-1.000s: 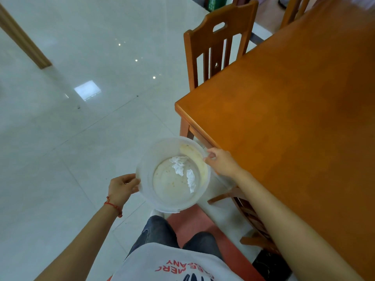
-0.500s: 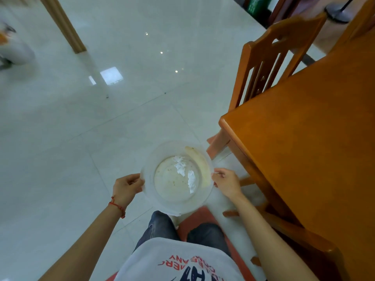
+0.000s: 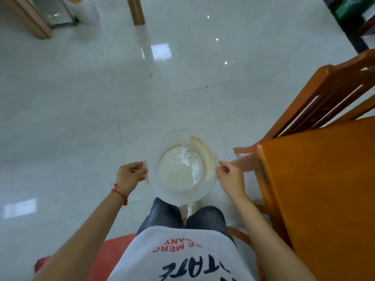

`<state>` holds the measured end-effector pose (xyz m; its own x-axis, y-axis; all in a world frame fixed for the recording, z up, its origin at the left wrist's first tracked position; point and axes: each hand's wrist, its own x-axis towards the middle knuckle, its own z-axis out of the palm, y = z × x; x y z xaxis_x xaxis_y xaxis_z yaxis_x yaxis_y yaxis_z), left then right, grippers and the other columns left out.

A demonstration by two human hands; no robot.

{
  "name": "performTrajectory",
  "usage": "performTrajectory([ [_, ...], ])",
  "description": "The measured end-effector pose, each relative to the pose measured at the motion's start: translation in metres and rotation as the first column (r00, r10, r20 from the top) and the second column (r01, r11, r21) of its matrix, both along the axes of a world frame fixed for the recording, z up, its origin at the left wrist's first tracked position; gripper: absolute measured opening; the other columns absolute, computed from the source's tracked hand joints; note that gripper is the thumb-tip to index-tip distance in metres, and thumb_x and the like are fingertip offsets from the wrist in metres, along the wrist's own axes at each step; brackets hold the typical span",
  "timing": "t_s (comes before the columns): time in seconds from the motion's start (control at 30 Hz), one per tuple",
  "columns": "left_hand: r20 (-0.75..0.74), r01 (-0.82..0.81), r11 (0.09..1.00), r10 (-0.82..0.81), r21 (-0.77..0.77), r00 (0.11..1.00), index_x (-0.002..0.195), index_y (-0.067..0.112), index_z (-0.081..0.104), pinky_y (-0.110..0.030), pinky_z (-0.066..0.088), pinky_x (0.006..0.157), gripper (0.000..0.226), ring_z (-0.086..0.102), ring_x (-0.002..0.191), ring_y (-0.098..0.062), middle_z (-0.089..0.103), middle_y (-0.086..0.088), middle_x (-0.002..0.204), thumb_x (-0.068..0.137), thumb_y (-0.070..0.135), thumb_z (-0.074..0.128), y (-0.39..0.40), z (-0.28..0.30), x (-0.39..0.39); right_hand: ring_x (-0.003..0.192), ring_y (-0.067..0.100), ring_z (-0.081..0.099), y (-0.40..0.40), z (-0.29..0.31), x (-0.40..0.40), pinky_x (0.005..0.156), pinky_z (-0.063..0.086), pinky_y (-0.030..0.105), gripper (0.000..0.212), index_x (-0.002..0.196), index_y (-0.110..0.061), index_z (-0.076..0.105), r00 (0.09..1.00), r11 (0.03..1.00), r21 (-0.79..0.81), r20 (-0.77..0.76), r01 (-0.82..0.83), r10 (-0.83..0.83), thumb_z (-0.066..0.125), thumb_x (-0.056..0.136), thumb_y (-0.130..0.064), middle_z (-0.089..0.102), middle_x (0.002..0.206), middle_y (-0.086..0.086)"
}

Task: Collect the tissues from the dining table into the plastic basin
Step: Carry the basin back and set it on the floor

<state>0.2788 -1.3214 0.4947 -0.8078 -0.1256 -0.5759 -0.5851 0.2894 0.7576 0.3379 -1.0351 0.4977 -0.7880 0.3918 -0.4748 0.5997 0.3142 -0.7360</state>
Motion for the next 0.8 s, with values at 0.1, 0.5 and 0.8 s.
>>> performTrajectory([
  [0.1, 0.007, -0.029, 1.000, 0.029, 0.005, 1.000, 0.106, 0.000, 0.065, -0.036, 0.052, 0.081, 0.026, 0.062, 0.078, -0.021, 0.066, -0.008, 0.084, 0.081, 0.006, 0.064, 0.009, -0.004, -0.013, 0.087, 0.010, 0.057, 0.007, -0.003, -0.021, 0.077, 0.044, 0.020, 0.031, 0.118, -0.011, 0.059, 1.000, 1.000, 0.002, 0.007, -0.029, 0.028, 0.055, 0.087, -0.016, 0.064, 0.098, 0.000],
  [0.5, 0.063, 0.050, 0.999, -0.049, -0.015, 0.997, 0.108, 0.001, 0.064, -0.036, 0.053, 0.083, 0.028, 0.064, 0.084, -0.025, 0.066, -0.012, 0.087, 0.081, 0.008, 0.064, 0.013, -0.021, -0.154, 0.093, 0.019, 0.061, 0.007, -0.029, -0.146, 0.088, 0.048, 0.032, 0.031, 0.115, -0.010, 0.061, 0.993, 0.995, 0.042, 0.082, 0.086, -0.090, 0.056, 0.085, -0.017, 0.065, 0.088, -0.001],
  [0.8, 0.071, 0.172, 0.985, -0.170, -0.023, 0.983, 0.098, 0.010, 0.068, -0.033, 0.053, 0.080, 0.019, 0.059, 0.074, -0.018, 0.060, -0.009, 0.076, 0.081, 0.004, 0.061, 0.025, -0.023, -0.292, 0.097, 0.019, 0.062, 0.009, -0.039, -0.248, 0.088, 0.049, 0.033, 0.032, 0.115, -0.015, 0.060, 0.972, 0.975, -0.038, 0.091, 0.220, -0.216, 0.053, 0.084, -0.019, 0.068, 0.104, 0.005],
])
